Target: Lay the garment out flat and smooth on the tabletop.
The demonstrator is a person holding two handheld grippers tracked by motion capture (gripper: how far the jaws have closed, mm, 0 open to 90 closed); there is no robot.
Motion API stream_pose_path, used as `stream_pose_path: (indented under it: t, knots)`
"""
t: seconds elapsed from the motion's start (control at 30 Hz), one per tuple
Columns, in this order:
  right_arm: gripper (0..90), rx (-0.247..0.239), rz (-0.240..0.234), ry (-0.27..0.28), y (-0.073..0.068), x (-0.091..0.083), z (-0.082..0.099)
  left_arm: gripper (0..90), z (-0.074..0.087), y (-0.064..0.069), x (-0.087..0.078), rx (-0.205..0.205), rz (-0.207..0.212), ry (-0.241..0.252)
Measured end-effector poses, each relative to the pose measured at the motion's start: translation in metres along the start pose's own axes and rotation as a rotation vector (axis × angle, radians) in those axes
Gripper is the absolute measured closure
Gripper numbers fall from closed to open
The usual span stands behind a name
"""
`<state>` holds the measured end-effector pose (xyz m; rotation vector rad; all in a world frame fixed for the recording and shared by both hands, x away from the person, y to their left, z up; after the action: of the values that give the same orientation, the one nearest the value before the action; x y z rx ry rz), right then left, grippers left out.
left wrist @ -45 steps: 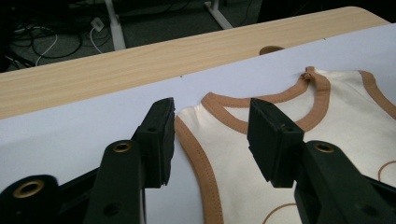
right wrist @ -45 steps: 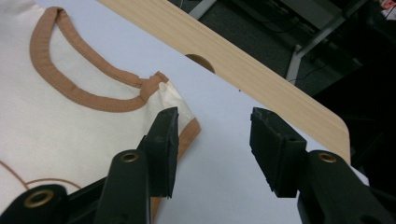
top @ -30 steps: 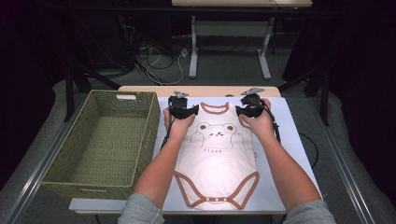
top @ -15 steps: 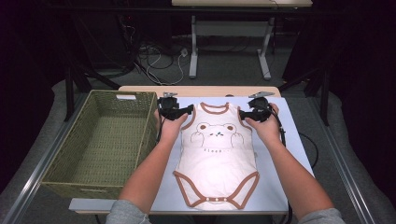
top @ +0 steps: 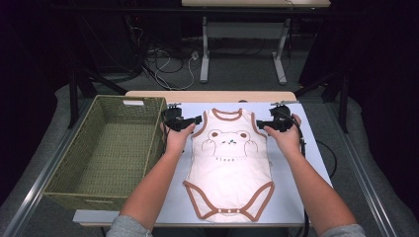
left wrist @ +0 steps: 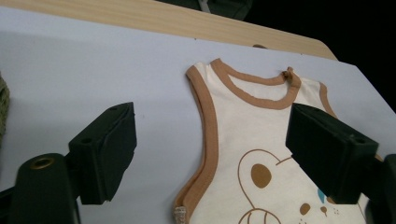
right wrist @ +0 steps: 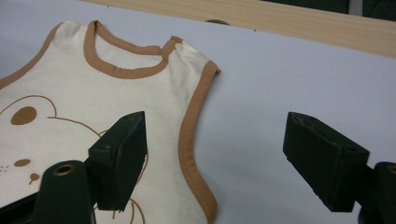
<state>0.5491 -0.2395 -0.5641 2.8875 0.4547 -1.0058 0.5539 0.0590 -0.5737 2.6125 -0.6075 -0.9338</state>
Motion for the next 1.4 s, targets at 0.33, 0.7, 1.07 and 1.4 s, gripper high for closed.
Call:
stream_pose_path:
  t: [0.33, 0.7, 1.07, 1.4]
  knots:
    - [26.8, 0.055, -0.002, -0.067, 0.002, 0.008, 0.015, 19.7, 0.013, -0.013, 0.008, -0.022, -0.036, -0.067]
    - [44.8, 0.057, -0.05, -0.113, -0.006, 0.009, 0.021, 38.6, 0.032, -0.012, 0.01, 0.012, -0.079, -0.189]
    - [47.7, 0.08, -0.037, -0.129, -0.007, 0.008, 0.026, 55.3, 0.039, -0.008, 0.009, -0.036, -0.083, -0.237]
    - [51.0, 0.119, -0.047, -0.15, -0.007, 0.011, 0.033, 70.9, 0.046, -0.009, 0.011, -0.015, -0.085, -0.286]
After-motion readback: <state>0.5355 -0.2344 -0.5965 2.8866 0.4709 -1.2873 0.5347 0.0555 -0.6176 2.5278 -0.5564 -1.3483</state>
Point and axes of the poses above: each handheld gripper's, and its own axes: x roughly forward along the jaws, z roughly out of its underside, y roughly to its right, the point moved 9 cm from there along x, roughly forward along the jaws, and after that the axes turned 3 degrees about y, right-handed, at the moved point
